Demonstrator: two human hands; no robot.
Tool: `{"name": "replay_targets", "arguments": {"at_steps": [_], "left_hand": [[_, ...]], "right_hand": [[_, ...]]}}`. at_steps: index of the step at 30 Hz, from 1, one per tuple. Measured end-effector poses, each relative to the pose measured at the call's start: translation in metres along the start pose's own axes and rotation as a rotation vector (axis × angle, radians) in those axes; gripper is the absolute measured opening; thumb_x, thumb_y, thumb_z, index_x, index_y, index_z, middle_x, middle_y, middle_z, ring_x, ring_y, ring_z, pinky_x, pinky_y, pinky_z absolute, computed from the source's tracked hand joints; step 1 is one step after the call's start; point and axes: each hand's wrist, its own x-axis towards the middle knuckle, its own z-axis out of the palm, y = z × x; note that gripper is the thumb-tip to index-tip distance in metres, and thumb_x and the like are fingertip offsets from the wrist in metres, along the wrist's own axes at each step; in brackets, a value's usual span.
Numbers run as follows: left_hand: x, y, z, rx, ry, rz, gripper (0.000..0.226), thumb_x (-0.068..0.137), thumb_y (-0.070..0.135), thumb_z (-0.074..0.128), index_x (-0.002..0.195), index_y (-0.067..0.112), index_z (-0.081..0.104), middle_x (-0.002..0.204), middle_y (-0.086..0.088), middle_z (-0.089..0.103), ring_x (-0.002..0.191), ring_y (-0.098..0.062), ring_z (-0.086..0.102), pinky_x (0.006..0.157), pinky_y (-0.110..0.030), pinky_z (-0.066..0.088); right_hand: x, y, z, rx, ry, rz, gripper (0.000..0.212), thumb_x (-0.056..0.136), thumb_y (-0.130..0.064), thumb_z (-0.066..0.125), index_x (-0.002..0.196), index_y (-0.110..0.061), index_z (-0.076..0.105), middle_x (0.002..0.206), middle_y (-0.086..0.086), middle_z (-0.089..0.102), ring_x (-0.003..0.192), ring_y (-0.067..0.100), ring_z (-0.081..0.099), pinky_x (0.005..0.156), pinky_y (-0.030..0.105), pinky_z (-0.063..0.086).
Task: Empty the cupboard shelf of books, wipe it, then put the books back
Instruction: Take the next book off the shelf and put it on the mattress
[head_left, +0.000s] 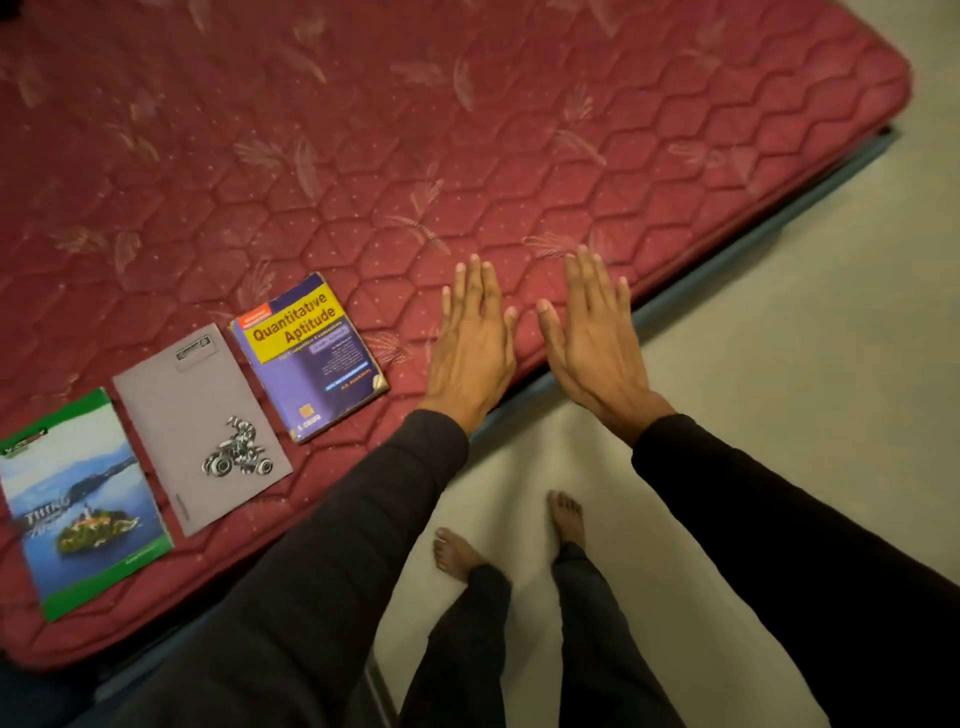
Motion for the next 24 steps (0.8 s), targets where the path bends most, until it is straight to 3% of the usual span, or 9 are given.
{"name": "replay_targets", "arguments": {"at_steps": [5, 13, 24], "left_hand": [[0.004, 0.056, -0.011, 0.023, -0.024, 0.134, 0.058, 0.106, 0.025, 0.029, 0.152, -0.005, 0.009, 0.161, -0.023, 0.004, 0.15, -0.033, 0.001, 0.123, -0.044, 0.003], [0.012, 0.151, -0.011, 0.02, 0.007, 0.337, 0.06, 0.106, 0.027, 0.029, 0.152, -0.004, 0.008, 0.161, -0.023, 0.003, 0.15, -0.035, 0.0, 0.122, -0.042, -0.001], [0.027, 0.281, 0.027, 0.093, -0.161, 0.519, 0.059, 0.107, 0.028, 0.028, 0.152, -0.005, 0.008, 0.161, -0.023, 0.002, 0.15, -0.034, -0.001, 0.121, -0.042, -0.002]], "right_hand": [[-0.022, 0.029, -0.05, -0.002, 0.094, 0.071, 0.068, 0.101, -0.047, 0.016, 0.153, -0.003, 0.019, 0.162, 0.014, 0.013, 0.151, 0.025, 0.009, 0.122, 0.048, 0.006], [-0.064, 0.09, -0.12, -0.025, 0.201, 0.195, 0.062, 0.105, -0.042, 0.025, 0.153, -0.004, 0.018, 0.162, 0.013, 0.013, 0.151, 0.024, 0.007, 0.122, 0.049, 0.004], [-0.12, 0.198, -0.186, -0.066, 0.262, 0.411, 0.062, 0.105, -0.042, 0.023, 0.154, -0.005, 0.016, 0.162, 0.013, 0.012, 0.151, 0.022, 0.007, 0.123, 0.046, 0.003]]}}
